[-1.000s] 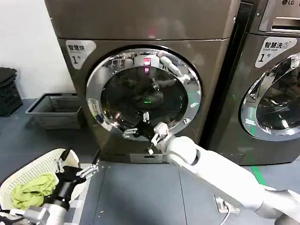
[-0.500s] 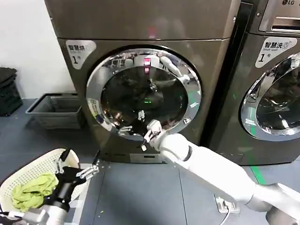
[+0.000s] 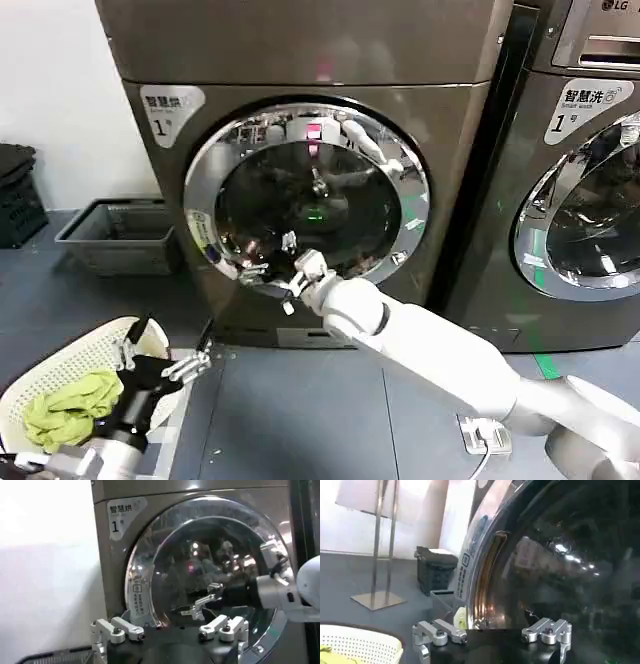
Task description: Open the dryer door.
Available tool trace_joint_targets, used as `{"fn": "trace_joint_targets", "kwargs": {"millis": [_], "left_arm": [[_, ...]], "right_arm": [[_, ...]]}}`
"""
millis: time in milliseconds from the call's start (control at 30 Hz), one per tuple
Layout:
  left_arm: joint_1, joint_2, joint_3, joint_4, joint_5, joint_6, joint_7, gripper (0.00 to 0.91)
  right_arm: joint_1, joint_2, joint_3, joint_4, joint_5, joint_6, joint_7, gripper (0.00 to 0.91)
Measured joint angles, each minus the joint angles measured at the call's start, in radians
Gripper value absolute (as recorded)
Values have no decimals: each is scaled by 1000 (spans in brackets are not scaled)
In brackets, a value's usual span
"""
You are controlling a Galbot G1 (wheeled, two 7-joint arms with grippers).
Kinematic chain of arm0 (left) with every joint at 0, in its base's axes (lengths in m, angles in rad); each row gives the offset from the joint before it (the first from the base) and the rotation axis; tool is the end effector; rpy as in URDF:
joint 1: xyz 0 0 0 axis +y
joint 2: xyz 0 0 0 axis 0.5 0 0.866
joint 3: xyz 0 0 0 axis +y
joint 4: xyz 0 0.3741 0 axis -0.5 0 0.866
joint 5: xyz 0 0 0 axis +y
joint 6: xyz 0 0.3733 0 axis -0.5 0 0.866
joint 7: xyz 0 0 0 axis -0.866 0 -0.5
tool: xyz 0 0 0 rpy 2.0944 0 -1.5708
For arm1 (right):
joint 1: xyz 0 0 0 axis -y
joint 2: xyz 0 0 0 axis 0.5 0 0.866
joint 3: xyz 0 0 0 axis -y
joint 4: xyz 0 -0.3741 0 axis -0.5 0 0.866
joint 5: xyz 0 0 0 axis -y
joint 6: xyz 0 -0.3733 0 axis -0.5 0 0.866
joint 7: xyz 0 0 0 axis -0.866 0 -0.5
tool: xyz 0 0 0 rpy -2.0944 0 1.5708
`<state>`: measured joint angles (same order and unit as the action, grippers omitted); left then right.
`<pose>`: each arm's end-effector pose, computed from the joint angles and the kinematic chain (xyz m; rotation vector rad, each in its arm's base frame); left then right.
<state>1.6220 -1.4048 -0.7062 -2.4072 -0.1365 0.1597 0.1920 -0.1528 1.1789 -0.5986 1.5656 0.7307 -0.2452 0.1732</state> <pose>0.1585 0.0608 -0.2078 0.2584 3.0193 0.1798 0.4725 0.1672 -0.1717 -1.1780 2.8721 -0.3854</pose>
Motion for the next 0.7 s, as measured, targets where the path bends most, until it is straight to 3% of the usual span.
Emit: {"fn": "trace_joint_targets", "kwargs": {"millis": [700], "left_arm": [[1,-4,-1,-4,-2,-3,0,907]], "right_arm": [[45,128,-32,-147,-23,-2,18,907]]}}
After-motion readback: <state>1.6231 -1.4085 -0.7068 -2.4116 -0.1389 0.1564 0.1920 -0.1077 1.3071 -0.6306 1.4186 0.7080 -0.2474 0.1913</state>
